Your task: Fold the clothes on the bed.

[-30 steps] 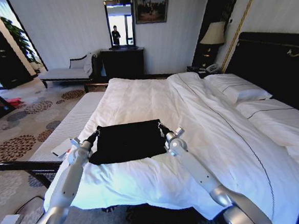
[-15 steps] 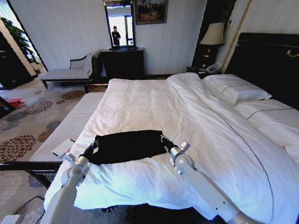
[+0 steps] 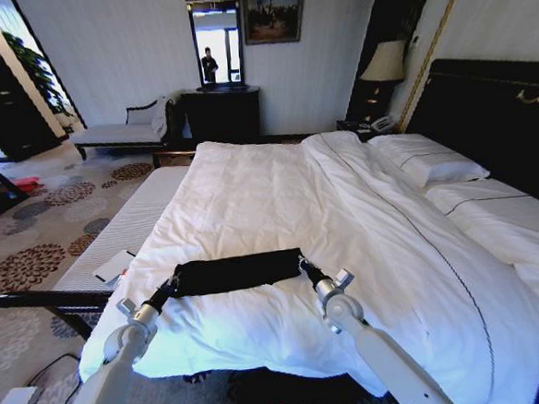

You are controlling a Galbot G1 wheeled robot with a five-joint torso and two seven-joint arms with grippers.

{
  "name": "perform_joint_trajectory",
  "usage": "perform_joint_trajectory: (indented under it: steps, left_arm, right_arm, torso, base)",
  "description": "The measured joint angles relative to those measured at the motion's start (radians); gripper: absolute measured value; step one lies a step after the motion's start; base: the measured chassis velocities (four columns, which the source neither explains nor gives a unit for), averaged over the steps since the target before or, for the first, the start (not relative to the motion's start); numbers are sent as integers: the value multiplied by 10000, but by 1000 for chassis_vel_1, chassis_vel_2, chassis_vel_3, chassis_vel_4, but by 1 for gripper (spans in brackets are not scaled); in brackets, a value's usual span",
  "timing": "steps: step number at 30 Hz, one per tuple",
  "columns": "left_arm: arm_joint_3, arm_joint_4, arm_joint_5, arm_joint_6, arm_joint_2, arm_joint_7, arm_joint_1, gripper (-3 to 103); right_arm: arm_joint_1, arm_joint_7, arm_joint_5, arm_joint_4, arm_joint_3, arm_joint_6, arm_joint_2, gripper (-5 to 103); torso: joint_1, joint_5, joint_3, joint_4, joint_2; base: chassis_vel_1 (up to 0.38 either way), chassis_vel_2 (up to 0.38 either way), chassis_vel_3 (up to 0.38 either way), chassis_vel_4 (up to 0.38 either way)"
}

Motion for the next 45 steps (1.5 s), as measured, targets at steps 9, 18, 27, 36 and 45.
perform_joint_trajectory:
  steps: [9,18,27,36,45]
  left_arm:
    - [44,-241,384,-407,44,64,234,-1]
    - [-611,-1865,934,-1429,372,6,506,24]
    - [-1488,-4708,1022,683,1869,-2754,-452,62]
    - [991,-3557,1187,3397,2585,-5000,-1849,90]
    - [3069,-2635,915,4667,1768,-6502,-2933,100]
  right_arm:
    - [-472,0,-801,87,38,98,159,0]
    - [-595,220,-993,1467,411,252,-564,27]
    - [527,2283,278,2913,750,-112,-1643,60]
    - [1490,2839,605,1796,142,-677,-1500,92]
    - [1369,2859,397,1476,46,-739,-1299,100]
  torso:
    - [2,0,1,0,0]
    - [2,-1,1,-5,0]
    - [0,4,-1,-11,1]
    - [4,-1,3,-4,-3]
    - [4,1,3,-4,-3]
  base:
    - [0,0,0,0]
    - [0,0,0,0]
    - [0,0,0,0]
    - [0,0,0,0]
    - [0,0,0,0]
